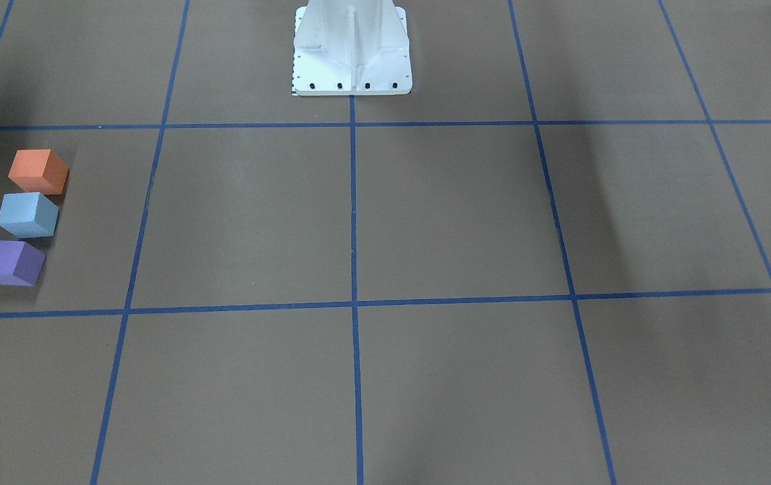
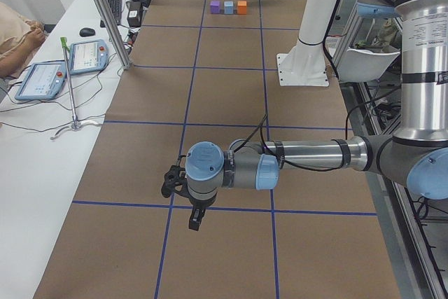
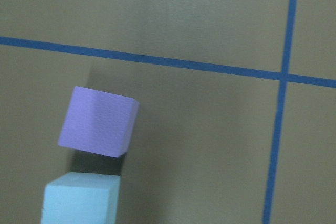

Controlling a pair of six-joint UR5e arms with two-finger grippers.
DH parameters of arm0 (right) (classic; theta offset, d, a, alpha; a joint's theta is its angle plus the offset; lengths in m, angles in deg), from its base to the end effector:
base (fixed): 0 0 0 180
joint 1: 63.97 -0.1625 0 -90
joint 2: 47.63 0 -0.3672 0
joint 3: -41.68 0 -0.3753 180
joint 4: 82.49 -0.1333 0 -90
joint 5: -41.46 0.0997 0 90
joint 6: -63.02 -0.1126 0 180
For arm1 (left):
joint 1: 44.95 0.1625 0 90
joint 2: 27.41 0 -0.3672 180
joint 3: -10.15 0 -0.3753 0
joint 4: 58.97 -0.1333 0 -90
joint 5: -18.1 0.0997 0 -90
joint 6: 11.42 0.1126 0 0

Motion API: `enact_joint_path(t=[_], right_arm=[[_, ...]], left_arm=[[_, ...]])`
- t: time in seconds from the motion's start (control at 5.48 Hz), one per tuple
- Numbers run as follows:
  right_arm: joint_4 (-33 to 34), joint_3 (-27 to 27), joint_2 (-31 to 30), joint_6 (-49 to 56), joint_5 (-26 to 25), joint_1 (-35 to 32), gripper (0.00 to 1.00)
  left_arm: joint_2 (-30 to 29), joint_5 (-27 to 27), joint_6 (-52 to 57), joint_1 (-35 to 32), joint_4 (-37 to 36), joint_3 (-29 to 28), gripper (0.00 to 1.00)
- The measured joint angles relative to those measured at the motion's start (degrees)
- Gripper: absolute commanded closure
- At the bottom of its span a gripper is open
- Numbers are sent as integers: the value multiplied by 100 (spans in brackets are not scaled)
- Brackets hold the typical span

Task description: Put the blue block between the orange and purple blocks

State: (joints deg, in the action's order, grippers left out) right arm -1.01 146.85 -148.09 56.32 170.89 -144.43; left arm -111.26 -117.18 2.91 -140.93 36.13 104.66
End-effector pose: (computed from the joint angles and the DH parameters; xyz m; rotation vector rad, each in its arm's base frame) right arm -0.0094 -0.4287 0.5546 0.1228 -0.7098 -0.1269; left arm -0.0989 -0.4322 0.6114 0.1958 0.7685 0.1619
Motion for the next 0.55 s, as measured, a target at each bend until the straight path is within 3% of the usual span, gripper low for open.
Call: enact_joint_path(t=[0.18, 0.55], right_arm=[[587, -8, -45, 836, 87, -530, 0], [921, -24, -145, 1199, 164, -900, 0]], left_arm=[[0, 1, 2, 0, 6, -6, 0], [13, -1, 6, 0, 4, -29, 0]])
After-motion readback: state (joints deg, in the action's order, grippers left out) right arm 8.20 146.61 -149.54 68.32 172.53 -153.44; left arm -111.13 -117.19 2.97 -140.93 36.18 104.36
